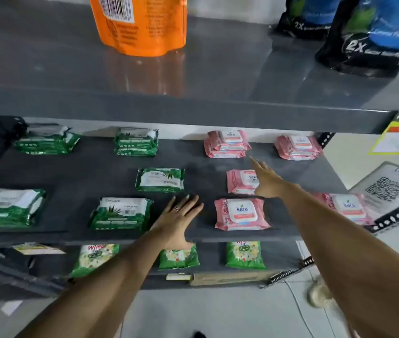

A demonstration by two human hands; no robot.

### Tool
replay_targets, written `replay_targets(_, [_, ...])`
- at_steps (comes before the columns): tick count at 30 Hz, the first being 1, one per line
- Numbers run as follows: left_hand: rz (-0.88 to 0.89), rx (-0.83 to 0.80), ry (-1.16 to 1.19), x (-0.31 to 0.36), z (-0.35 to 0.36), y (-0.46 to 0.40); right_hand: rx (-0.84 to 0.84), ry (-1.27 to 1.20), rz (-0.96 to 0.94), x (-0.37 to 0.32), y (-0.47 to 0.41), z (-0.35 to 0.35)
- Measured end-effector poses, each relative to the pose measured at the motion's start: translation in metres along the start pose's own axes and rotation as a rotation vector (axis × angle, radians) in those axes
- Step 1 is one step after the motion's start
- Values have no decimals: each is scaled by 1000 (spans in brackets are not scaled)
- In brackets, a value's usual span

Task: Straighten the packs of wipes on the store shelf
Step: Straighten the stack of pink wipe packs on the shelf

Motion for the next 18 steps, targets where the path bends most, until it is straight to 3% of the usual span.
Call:
replay_targets(6, [-12, 24, -22, -2, 5, -3, -202, 198, 30, 2, -26, 5])
replay_targets(11, [-27, 44, -23, -6, 9, -3, -153, 127, -37, 1, -26, -12])
replay_targets(14, [-11, 54, -15, -6, 8, -2, -75, 66, -171, -11, -2, -28])
replay_targets(18, [-10, 58, -10, -5, 6, -3, -121, 31, -303, -24, 41, -22])
Point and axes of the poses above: each hand's wrist, its own y-axis away from the middle knuckle, its own z-axis out of the palm, x = y × z, the point moved 5 cm from there along -y, towards the middle knuckle, and after that the axes turned 6 degrees about z, right-handed, at the moved point
